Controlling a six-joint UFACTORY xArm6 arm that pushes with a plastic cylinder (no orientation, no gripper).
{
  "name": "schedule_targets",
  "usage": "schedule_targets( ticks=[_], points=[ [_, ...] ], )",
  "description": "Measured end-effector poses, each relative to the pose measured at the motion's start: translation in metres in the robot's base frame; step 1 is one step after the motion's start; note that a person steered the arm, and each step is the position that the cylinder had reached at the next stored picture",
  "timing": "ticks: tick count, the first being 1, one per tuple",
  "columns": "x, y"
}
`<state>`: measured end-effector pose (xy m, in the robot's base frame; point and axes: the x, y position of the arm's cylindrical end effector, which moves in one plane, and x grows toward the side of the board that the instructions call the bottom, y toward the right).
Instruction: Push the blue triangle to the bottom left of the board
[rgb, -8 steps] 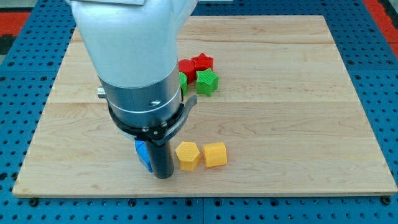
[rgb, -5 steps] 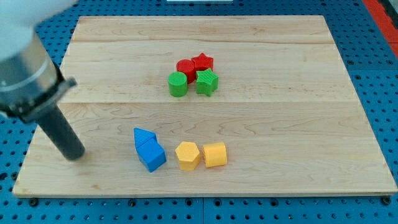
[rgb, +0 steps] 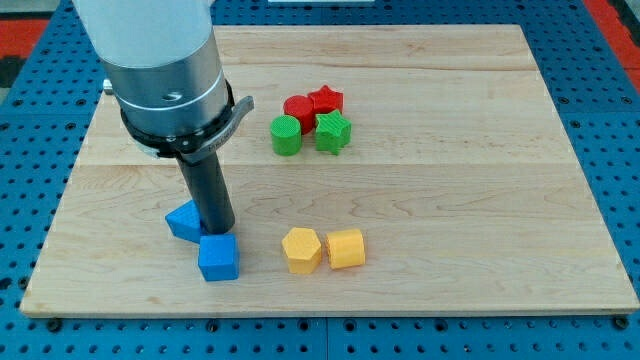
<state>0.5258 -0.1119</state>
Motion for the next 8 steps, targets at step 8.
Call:
schedule_targets(
  ticks=[8],
  points=[
    [-0.024, -0.120]
  ],
)
